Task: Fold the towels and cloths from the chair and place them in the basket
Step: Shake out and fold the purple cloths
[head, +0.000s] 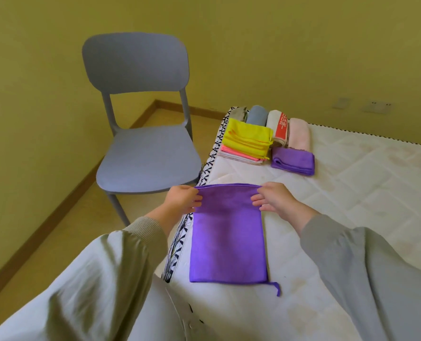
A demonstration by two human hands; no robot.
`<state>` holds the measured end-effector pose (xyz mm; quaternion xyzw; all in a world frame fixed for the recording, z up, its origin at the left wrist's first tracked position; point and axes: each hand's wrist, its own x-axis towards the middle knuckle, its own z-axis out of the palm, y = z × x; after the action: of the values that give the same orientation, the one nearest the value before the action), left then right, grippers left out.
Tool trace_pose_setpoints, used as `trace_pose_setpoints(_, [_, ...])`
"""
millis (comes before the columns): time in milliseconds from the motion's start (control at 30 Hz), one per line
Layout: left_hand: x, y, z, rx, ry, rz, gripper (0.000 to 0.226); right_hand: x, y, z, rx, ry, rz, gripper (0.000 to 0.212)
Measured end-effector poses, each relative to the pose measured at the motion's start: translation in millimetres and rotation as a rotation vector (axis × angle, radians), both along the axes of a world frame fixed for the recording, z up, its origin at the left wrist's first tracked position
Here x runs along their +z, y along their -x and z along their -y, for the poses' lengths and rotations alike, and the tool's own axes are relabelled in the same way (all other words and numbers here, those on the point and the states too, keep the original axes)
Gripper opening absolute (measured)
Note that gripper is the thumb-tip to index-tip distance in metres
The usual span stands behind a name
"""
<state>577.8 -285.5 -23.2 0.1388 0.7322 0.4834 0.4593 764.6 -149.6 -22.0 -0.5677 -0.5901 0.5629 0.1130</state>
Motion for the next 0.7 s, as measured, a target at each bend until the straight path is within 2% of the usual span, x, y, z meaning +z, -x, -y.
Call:
trace_pose_setpoints(200, [-39, 10, -5, -0.008, 0.045, 0.237, 0.025, -37, -3, -11, -0.146, 0.230, -0.041, 0.027])
trace_pose_setpoints(267, [-51, 9, -8, -0.018, 0.089, 0.265, 0.024, -52, -6, -11, -0.123, 0.325, -0.036, 0.019])
trace_pose_setpoints(367, [-61, 3, -10, -0.060, 0.149, 0.329, 0.010, -68, -8, -10, -0.047, 0.418, -0.032, 0.009])
trace_pose_setpoints(433, [-65, 3, -17, -0.023, 0.125, 0.375, 0.006, -70, -6, -14, -0.064, 0.400, -0.056, 0.008])
trace_pose_setpoints(500, [-65, 8, -28, 0.070, 0.054, 0.378, 0.010, -67, 0, -25, -0.120, 0.358, -0.106, 0.004])
trace_pose_setpoints(600, [-55, 19, -45, 0.202, -0.036, 0.336, 0.020, -58, 10, -45, -0.213, 0.294, -0.177, 0.009])
trace_pose_setpoints(700, [-38, 30, -63, 0.252, -0.096, 0.320, 0.024, -44, 22, -62, -0.248, 0.260, -0.217, 0.010])
